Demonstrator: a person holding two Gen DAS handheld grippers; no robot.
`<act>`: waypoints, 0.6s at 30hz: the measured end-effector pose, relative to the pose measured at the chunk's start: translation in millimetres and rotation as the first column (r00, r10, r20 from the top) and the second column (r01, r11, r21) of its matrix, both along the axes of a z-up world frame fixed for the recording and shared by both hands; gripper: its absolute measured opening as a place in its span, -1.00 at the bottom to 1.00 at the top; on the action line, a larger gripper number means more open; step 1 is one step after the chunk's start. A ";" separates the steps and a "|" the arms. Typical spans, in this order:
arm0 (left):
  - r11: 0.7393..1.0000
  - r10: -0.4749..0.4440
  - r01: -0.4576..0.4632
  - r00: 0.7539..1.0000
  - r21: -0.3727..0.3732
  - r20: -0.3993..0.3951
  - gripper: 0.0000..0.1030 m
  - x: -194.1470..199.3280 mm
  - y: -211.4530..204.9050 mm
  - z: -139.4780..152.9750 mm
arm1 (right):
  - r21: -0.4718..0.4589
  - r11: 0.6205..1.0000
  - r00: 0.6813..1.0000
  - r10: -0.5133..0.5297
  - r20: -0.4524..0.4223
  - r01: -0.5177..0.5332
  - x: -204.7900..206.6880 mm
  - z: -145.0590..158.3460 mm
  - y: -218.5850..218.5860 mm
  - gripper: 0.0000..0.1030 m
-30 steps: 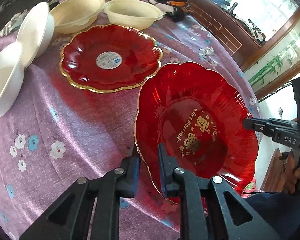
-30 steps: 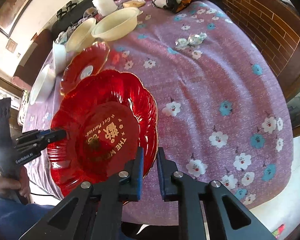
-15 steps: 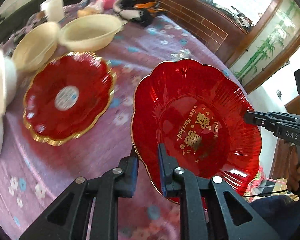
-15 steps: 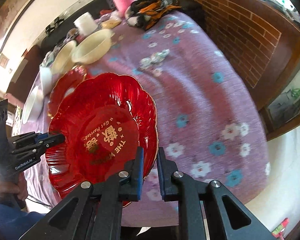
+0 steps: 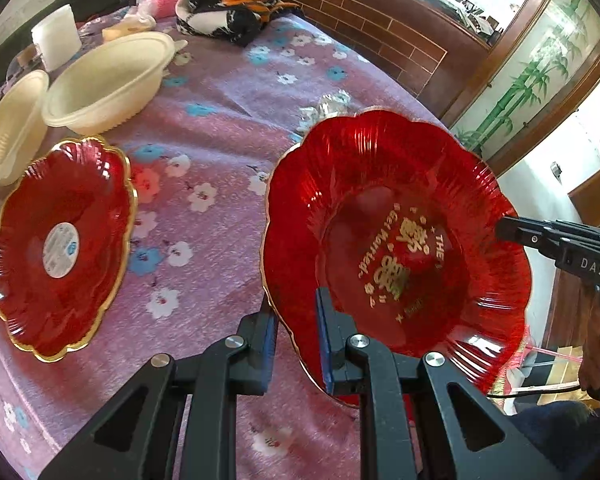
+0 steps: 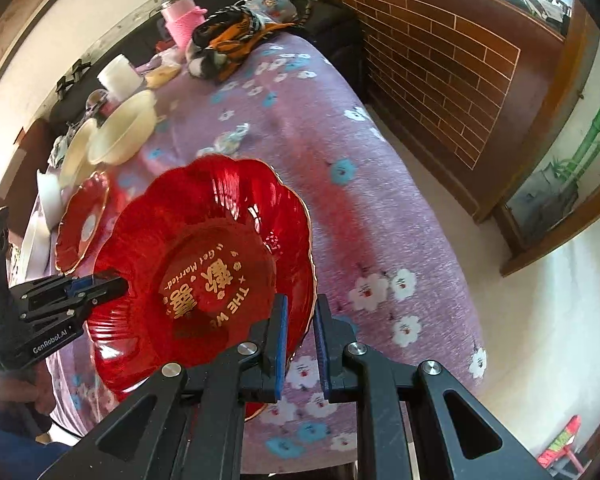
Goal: Organize plates and bowls
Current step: 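Lift the large red plate with the right gripper and carry it aside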
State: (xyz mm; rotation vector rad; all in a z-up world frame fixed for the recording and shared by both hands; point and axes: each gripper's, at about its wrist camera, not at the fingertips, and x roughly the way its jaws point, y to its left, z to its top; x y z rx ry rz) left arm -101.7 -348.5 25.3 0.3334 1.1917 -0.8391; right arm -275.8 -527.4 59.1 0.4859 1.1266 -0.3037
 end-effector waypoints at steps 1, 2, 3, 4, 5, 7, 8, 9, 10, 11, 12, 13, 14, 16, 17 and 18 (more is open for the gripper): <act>1.000 0.001 -0.001 1.000 -0.001 0.007 -0.68 -0.4 -1.1 0.5 | 0.003 1.000 1.000 -0.005 -0.006 0.005 0.3 -2.0 -2.7 -0.73; 1.000 0.000 0.000 1.000 -0.002 0.008 -0.66 -0.4 -1.6 1.0 | 0.007 1.000 1.000 -0.005 -0.007 0.005 0.7 -3.2 -4.3 -0.73; 1.000 0.002 -0.002 1.000 -0.003 0.004 -0.66 0.2 -1.9 1.0 | 0.010 1.000 1.000 -0.006 -0.008 0.006 1.5 -4.1 -5.8 -0.73; 1.000 0.006 -0.006 1.000 -0.006 0.001 -0.66 0.7 -1.5 1.1 | 0.011 1.000 1.000 -0.007 -0.010 0.007 1.9 -4.6 -6.5 -0.73; 1.000 0.009 -0.009 1.000 -0.007 -0.001 -0.66 1.3 -1.5 1.1 | 0.012 1.000 1.000 -0.007 -0.011 0.007 2.8 -5.6 -7.3 -0.69; 1.000 0.010 -0.010 1.000 -0.006 -0.006 -0.61 1.0 -0.7 0.8 | 0.018 1.000 1.000 -0.007 -0.013 0.007 4.6 -6.5 -7.8 -0.69; 1.000 0.010 -0.010 1.000 -0.009 -0.012 -0.60 0.9 -0.2 0.7 | 0.018 1.000 1.000 -0.009 -0.013 0.009 4.6 -6.6 -7.8 -0.69; 1.000 0.009 -0.010 1.000 -0.010 -0.015 -0.58 0.4 0.0 0.8 | 0.020 1.000 1.000 -0.013 -0.013 0.013 4.8 -6.8 -7.9 -0.68; 1.000 0.007 -0.007 1.000 -0.008 -0.015 -0.52 -0.3 0.2 0.8 | 0.025 1.000 1.000 -0.016 -0.016 0.016 5.1 -7.2 -8.1 -0.67; 1.000 0.006 -0.006 1.000 -0.003 -0.011 -0.40 -1.2 0.8 0.9 | 0.027 0.999 1.000 -0.017 -0.018 0.018 5.1 -7.3 -7.8 -0.65; 1.000 0.002 -0.002 1.000 -0.001 -0.009 -0.34 -1.5 1.4 1.1 | 0.027 0.999 1.000 -0.019 -0.018 0.019 6.0 -7.4 -7.5 -0.65; 1.000 0.004 -0.004 1.000 -0.004 -0.009 -0.25 -1.4 3.2 1.9 | 0.029 0.999 1.000 -0.022 -0.019 0.023 5.6 -6.8 -7.2 -0.62; 1.000 0.009 -0.009 1.000 -0.007 -0.008 -0.19 -1.0 5.2 2.9 | 0.030 0.999 1.000 -0.026 -0.018 0.026 5.7 -6.5 -6.9 -0.56; 1.000 0.016 -0.016 1.000 -0.014 -0.007 -0.16 0.3 9.5 4.8 | 0.023 0.999 0.999 -0.031 -0.010 0.031 5.2 -4.2 -6.5 -0.45; 1.000 0.019 -0.019 1.000 -0.016 -0.008 -0.16 0.7 11.2 5.6 | 0.013 0.999 0.999 -0.037 -0.008 0.037 4.3 -2.0 -5.9 -0.35; 1.000 0.020 -0.020 1.000 -0.018 -0.008 -0.15 1.2 12.6 6.3 | 0.006 0.999 0.999 -0.042 -0.006 0.042 3.6 -0.6 -5.1 -0.31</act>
